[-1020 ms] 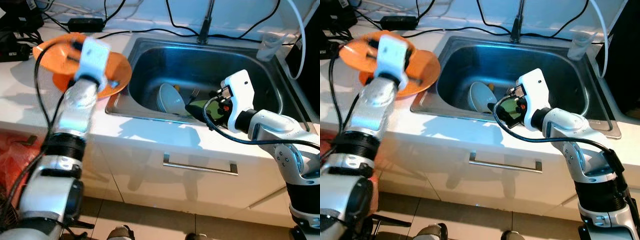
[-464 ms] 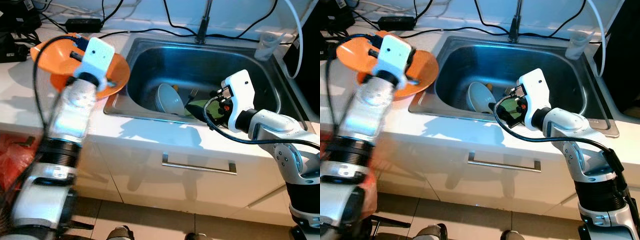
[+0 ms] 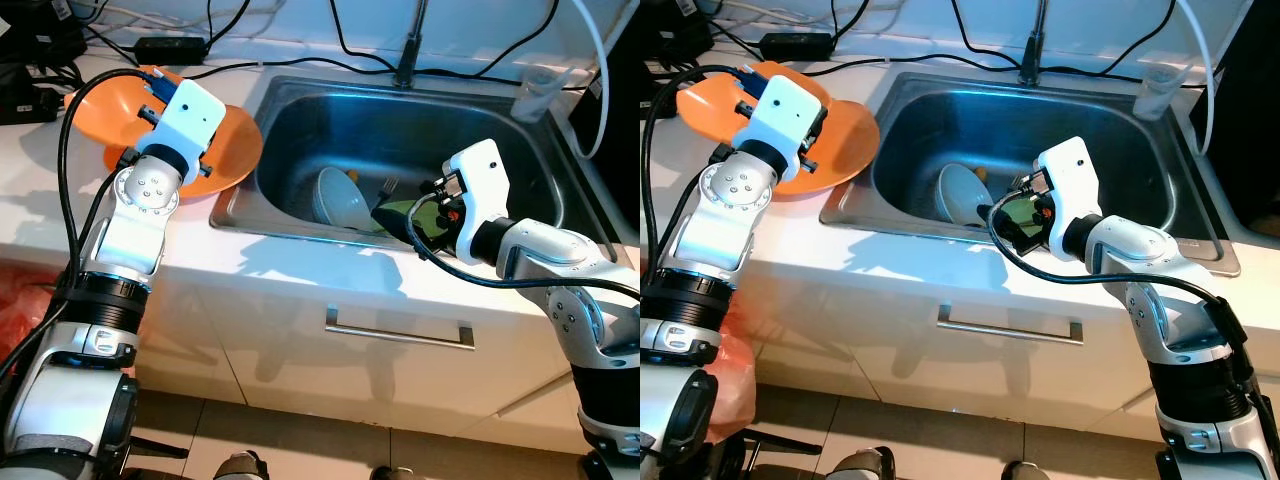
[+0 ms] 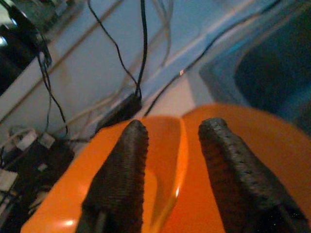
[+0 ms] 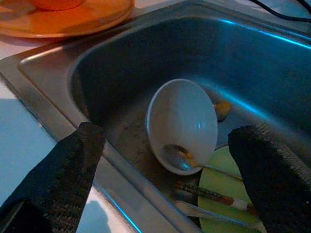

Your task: Kitchen organization

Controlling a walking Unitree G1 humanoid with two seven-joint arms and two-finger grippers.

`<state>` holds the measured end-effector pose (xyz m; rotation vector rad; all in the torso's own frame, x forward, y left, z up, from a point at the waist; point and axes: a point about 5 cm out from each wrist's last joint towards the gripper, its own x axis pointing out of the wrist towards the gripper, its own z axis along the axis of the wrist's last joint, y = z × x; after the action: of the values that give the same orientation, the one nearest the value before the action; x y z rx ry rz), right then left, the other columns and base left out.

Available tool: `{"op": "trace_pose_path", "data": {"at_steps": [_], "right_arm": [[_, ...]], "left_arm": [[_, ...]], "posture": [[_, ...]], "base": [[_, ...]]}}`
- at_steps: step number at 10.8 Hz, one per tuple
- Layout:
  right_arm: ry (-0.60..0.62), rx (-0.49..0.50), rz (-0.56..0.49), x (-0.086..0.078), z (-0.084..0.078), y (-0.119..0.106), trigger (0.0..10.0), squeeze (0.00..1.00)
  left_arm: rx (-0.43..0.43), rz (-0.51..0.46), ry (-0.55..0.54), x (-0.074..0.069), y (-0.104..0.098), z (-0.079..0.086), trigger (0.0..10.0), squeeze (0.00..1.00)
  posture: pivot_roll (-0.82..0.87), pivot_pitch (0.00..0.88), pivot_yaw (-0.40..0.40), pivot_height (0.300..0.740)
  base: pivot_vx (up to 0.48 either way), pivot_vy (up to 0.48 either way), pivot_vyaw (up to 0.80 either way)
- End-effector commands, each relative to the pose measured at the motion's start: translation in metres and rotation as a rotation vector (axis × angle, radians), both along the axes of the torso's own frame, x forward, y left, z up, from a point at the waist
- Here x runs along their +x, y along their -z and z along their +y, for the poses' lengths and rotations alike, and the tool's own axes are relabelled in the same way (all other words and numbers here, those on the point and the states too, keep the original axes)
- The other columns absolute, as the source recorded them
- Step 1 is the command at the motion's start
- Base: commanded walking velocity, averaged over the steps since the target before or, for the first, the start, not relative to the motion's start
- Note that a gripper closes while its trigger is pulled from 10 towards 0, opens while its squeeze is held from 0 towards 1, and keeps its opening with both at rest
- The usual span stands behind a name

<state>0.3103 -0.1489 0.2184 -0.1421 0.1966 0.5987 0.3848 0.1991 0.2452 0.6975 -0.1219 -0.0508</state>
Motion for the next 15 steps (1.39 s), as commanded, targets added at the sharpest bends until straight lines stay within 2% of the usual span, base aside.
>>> {"op": "trace_pose_path", "data": {"at_steps": [1, 8, 10, 11, 12, 15], "right_arm": [[-0.003, 0.004, -0.016, 0.001, 0.0, -0.004, 10.0, 0.0], [-0.009, 0.006, -0.018, 0.002, 0.001, -0.004, 10.0, 0.0], [-0.006, 0.006, -0.015, 0.001, 0.001, -0.003, 10.0, 0.0], [-0.005, 0.008, -0.013, 0.0, 0.001, -0.003, 10.0, 0.0], [-0.002, 0.009, -0.011, 0.0, 0.0, -0.002, 10.0, 0.0], [-0.002, 0.011, -0.012, 0.0, 0.0, -0.002, 10.0, 0.0]], "left_arm": [[0.028, 0.001, -0.009, 0.001, -0.004, 0.004, 10.0, 1.0], [0.112, 0.11, -0.037, 0.002, 0.011, 0.013, 10.0, 1.0], [0.218, 0.19, -0.066, 0.004, 0.019, 0.023, 10.0, 1.0], [0.239, 0.207, -0.087, 0.005, 0.019, 0.029, 10.0, 0.53], [0.242, 0.209, -0.112, 0.006, 0.018, 0.036, 10.0, 0.0], [0.247, 0.22, -0.167, 0.007, 0.021, 0.051, 10.0, 0.0]], "posture": [[-0.02, 0.091, 0.001, 0.74], [-0.02, 0.092, -0.002, 0.74], [-0.02, 0.097, 0.003, 0.74], [-0.02, 0.098, 0.005, 0.74], [-0.02, 0.1, 0.004, 0.74], [-0.02, 0.099, 0.005, 0.74]], "base": [[0.0, 0.0, 0.0], [0.0, 0.0, 0.0], [0.0, 0.0, 0.0], [0.0, 0.0, 0.0], [0.0, 0.0, 0.0], [0.0, 0.0, 0.0]]}}
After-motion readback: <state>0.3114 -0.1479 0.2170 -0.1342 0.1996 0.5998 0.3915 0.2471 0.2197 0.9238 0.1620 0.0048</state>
